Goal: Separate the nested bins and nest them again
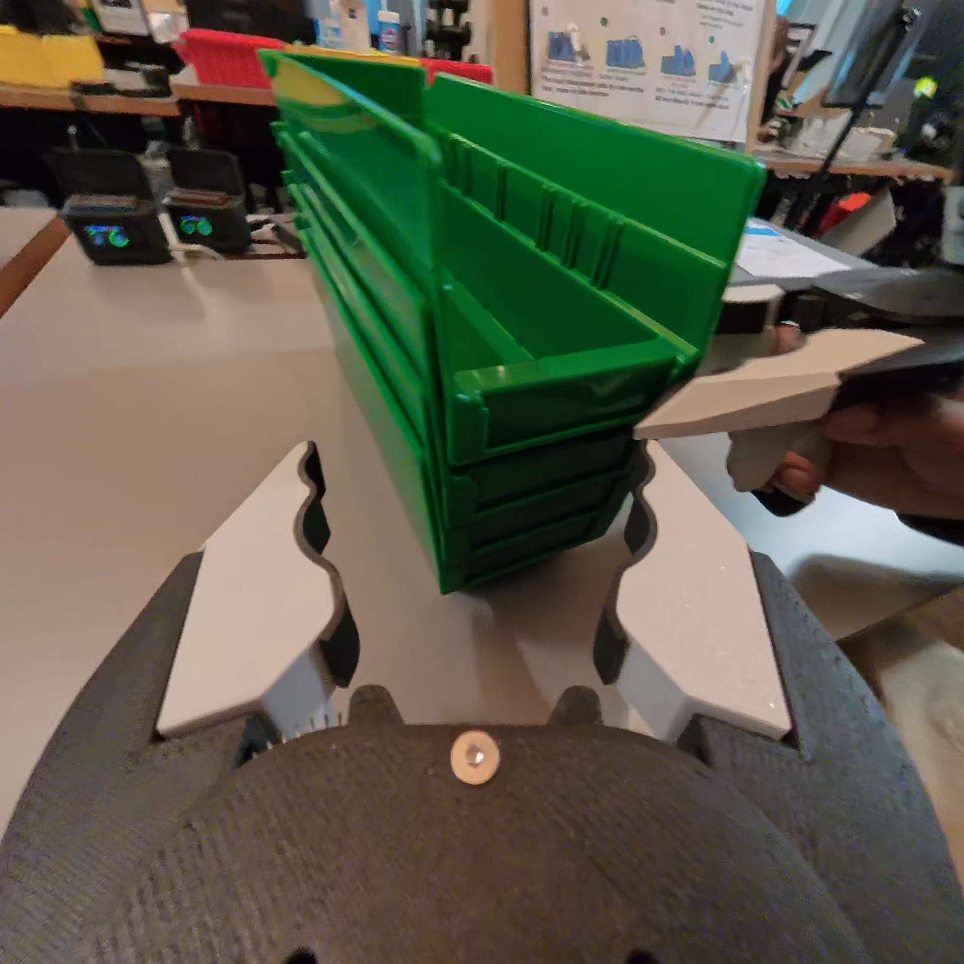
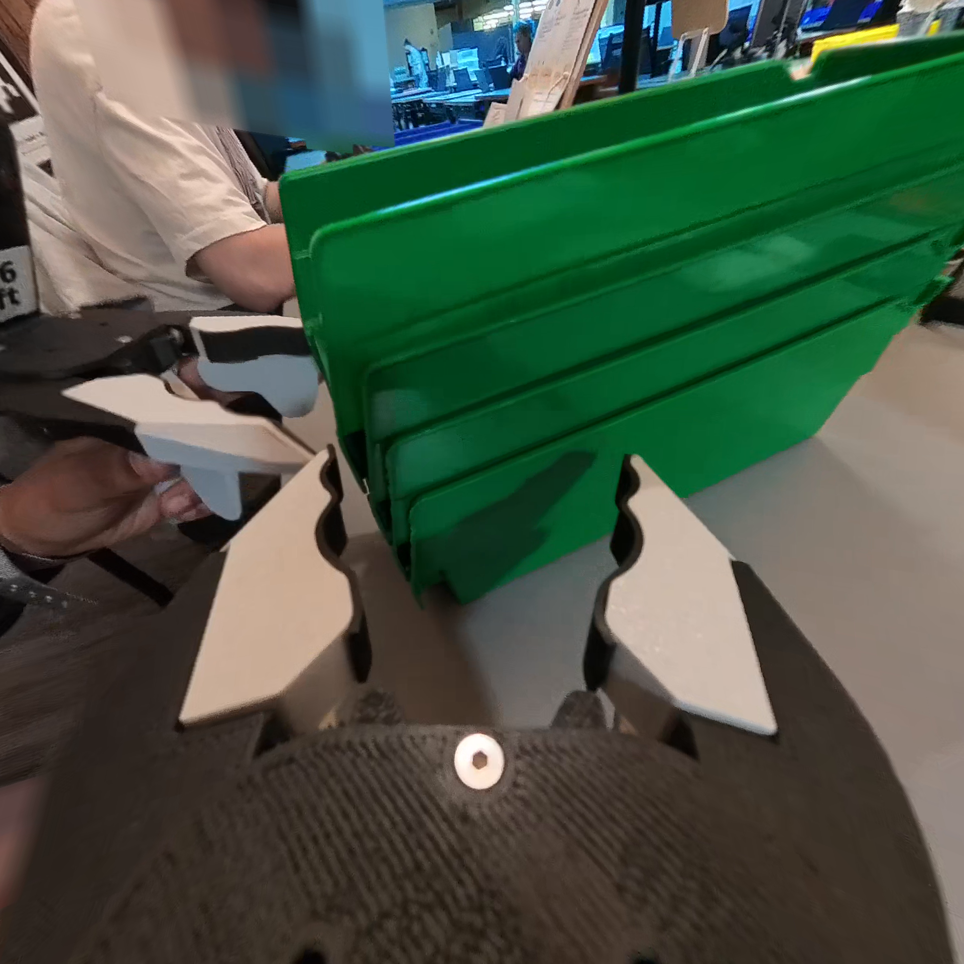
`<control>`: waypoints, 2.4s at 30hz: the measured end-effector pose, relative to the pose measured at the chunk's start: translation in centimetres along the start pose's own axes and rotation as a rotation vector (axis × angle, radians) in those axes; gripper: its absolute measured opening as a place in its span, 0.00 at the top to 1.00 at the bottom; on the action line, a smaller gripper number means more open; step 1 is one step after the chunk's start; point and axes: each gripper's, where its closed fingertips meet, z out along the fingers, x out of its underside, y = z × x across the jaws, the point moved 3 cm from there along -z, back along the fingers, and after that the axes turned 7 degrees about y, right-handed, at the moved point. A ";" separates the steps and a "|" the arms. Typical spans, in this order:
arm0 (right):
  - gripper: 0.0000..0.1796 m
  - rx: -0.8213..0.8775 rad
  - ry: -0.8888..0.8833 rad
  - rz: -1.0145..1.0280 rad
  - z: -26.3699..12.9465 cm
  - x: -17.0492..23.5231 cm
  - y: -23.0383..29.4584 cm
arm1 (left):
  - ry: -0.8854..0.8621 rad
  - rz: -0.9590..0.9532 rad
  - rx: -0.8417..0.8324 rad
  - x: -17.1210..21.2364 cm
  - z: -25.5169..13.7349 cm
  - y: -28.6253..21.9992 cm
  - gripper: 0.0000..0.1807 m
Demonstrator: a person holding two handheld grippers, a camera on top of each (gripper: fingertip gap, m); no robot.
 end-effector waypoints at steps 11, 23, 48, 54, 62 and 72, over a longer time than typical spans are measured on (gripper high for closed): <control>0.40 0.288 0.129 -0.213 -6.2 4.6 -1.9 | -0.098 -0.143 -0.128 -1.3 -2.4 1.8 0.27; 0.39 0.544 0.214 -0.297 -13.1 8.6 1.3 | -0.238 -0.091 -0.025 -4.0 -1.8 -1.0 0.26; 0.44 0.454 0.094 0.081 -13.8 9.1 -1.8 | -0.153 -0.144 -0.107 -2.8 -1.3 -0.7 0.28; 0.48 0.420 0.098 0.170 -17.5 10.8 -1.0 | 0.075 -0.196 -0.194 -7.0 -2.8 0.9 0.28; 0.47 0.358 -0.011 0.120 -22.4 8.1 0.7 | 0.544 -0.085 -0.134 -14.1 3.3 0.2 0.26; 0.46 0.205 -0.073 0.077 -21.8 5.3 3.9 | 1.036 -0.105 -0.189 -11.6 9.7 1.5 0.30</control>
